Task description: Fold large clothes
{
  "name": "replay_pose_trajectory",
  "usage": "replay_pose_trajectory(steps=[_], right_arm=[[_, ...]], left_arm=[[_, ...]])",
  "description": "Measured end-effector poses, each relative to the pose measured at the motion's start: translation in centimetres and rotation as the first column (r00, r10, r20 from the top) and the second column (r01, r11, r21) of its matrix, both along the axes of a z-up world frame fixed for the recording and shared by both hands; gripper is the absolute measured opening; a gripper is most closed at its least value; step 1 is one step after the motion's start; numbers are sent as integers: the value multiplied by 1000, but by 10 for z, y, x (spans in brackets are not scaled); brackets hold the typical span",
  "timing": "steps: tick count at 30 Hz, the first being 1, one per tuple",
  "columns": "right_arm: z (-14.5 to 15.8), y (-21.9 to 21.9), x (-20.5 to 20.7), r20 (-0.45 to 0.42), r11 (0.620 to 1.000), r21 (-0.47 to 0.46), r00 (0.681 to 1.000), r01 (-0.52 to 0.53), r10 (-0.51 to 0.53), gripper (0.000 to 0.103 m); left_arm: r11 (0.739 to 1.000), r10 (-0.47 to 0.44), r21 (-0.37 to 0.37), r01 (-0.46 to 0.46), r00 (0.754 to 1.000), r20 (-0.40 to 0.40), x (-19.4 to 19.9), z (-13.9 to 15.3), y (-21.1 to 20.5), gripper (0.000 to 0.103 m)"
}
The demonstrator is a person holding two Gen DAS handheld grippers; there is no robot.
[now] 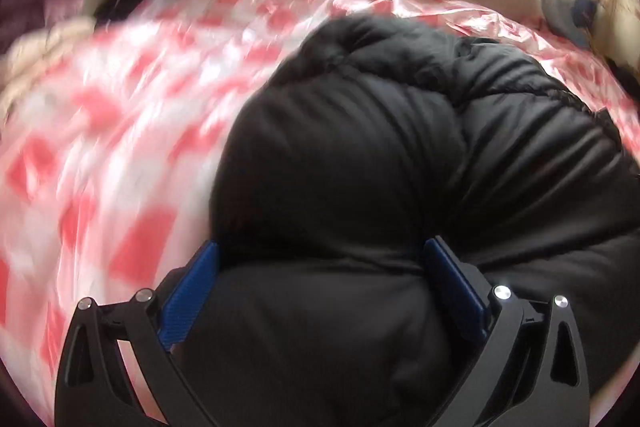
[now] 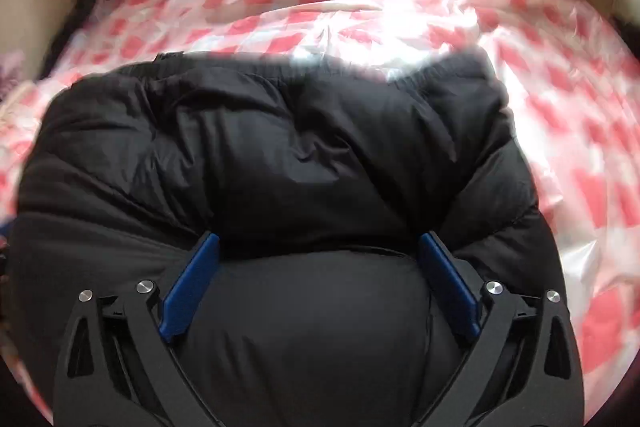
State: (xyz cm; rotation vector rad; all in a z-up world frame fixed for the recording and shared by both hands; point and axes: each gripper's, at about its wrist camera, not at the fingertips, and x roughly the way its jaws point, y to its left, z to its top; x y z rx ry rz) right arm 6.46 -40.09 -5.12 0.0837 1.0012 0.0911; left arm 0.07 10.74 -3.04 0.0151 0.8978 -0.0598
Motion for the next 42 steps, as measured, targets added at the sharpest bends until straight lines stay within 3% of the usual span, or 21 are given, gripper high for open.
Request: replay_pose_trajectory(steps=[1, 5, 8, 9, 13, 16, 19, 20, 22, 23, 24, 25, 26, 27, 28, 29, 31, 32, 34, 37, 42], right_arm=[[8, -4, -3, -12, 1000, 9, 1000, 14, -14, 91], [63, -41, -60, 74, 986, 163, 996, 33, -46, 92], [60, -87, -110, 5, 935, 331, 991, 126, -135, 93], [55, -101, -120, -27, 916, 368, 986, 163, -165, 93], [26, -127, -156, -141, 833, 490, 966, 258, -216, 93], [11, -118, -160, -181, 805, 539, 968, 247, -175, 93], [12, -112, -159, -128, 746, 645, 986, 167, -110, 77], [19, -107, -161, -107, 773, 614, 987, 158, -117, 77], [24, -97, -161, -100, 832, 537, 990, 137, -99, 77], [18, -96, -160, -132, 828, 541, 987, 147, -89, 77], [10, -95, -160, -164, 821, 546, 982, 166, -89, 75], [4, -95, -157, -171, 815, 553, 981, 170, -88, 63], [1, -93, -154, -164, 812, 561, 983, 163, -84, 45], [0, -90, -149, -159, 810, 564, 983, 163, -87, 37], [1, -87, -145, -142, 809, 565, 985, 159, -95, 26], [5, -82, -143, -96, 814, 565, 991, 134, -97, 20], [15, -73, -136, -36, 826, 553, 994, 107, -104, 16], [22, -68, -134, -6, 825, 558, 994, 92, -107, 15], [39, -63, -136, 50, 816, 575, 993, 61, -109, 14], [64, -61, -156, 101, 803, 595, 990, 15, -93, 13], [91, -73, -226, 134, 757, 653, 988, -30, -77, 13]], left_arm=[[1000, 20, -20, -20, 1000, -12, -6, 7, 6, 97], [976, 59, -210, -58, 998, -3, -55, 38, 50, 97], [913, 103, -388, -126, 991, -80, -80, 32, 84, 97], [878, 103, -456, -143, 988, -112, -86, 26, 92, 97], [785, 96, -592, -184, 979, -177, -93, 3, 87, 97], [739, 76, -648, -185, 978, -192, -82, -9, 69, 97], [642, 63, -745, -180, 981, -183, -77, -12, 57, 97], [639, 70, -748, -178, 982, -174, -78, -10, 55, 97], [715, 66, -678, -169, 982, -174, -74, -11, 47, 97], [738, 76, -647, -190, 977, -200, -72, -18, 48, 97], [726, 87, -653, -215, 971, -224, -71, -24, 51, 97], [691, 95, -682, -241, 965, -245, -69, -32, 55, 97], [668, 110, -698, -259, 962, -252, -68, -35, 57, 97], [657, 114, -708, -259, 963, -245, -66, -33, 56, 97], [658, 109, -710, -249, 965, -237, -65, -31, 55, 87], [693, 90, -683, -231, 967, -236, -60, -27, 46, 64], [773, 60, -598, -211, 963, -263, -52, -23, 31, 39], [785, 37, -589, -193, 963, -267, -51, -19, 25, 24], [794, 31, -581, -180, 966, -257, -55, -5, 20, 17], [796, 1, -591, -132, 976, -216, -77, 24, 19, 15], [806, -53, -590, -53, 986, -161, -161, 71, 34, 14]])
